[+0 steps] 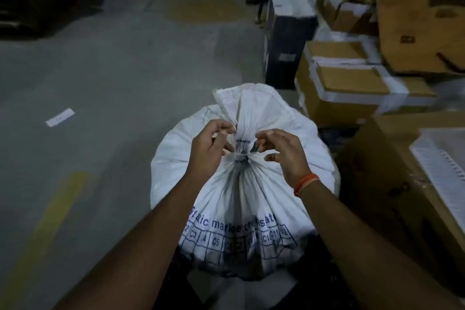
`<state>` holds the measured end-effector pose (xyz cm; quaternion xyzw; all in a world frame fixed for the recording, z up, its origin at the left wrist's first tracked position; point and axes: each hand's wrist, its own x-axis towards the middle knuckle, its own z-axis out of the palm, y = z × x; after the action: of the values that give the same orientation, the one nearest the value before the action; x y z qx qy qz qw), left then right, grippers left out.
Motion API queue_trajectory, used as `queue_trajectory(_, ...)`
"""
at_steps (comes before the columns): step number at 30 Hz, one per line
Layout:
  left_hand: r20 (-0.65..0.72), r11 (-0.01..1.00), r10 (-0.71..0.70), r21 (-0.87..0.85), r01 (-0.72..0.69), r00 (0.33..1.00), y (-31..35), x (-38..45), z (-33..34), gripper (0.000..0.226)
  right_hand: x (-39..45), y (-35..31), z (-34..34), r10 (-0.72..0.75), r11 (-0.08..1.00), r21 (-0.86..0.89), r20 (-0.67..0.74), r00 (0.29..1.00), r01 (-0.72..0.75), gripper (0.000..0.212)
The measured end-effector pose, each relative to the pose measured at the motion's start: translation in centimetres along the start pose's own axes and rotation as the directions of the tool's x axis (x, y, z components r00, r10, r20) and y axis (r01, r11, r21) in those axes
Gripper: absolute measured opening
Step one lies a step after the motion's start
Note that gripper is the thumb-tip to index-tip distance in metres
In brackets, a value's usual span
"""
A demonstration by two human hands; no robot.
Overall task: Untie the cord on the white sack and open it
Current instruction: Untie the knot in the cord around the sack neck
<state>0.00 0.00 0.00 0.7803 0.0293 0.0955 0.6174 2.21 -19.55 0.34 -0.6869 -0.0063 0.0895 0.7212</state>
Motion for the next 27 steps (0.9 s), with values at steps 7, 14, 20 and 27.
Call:
queue_trajectory(7,-0.064,0.994,-0.061,0.082,0.066,0.996,-6.3,-0.6,-0.8,0.019,0.6,6.2,-0.4,0.062,0.99,-0.129,0.056,0.996,-0.054,0.012)
queue_trajectory(14,-0.228,0.993,-0.115,-0.012,0.115,0.967,-7.8,3.2,-1.6,0.021,3.3,7.6,-0.6,-0.074,0.884,-0.44,0.198,0.977,0.156,0.02)
queue_trajectory(20,-0.061,0.987,-0.158,-0.028,0.157,0.986,-7.8,5.0,-0.3,0.019,4.6,7.6,0.7,-0.162,0.797,-0.538,0.247,0.955,0.274,0.028)
queue_trajectory(27,0.079,0.982,-0.187,-0.002,0.188,0.979,-8.1,5.3,0.4,0.019,5.0,8.2,1.6,-0.304,0.617,-0.676,0.267,0.914,0.403,0.03)
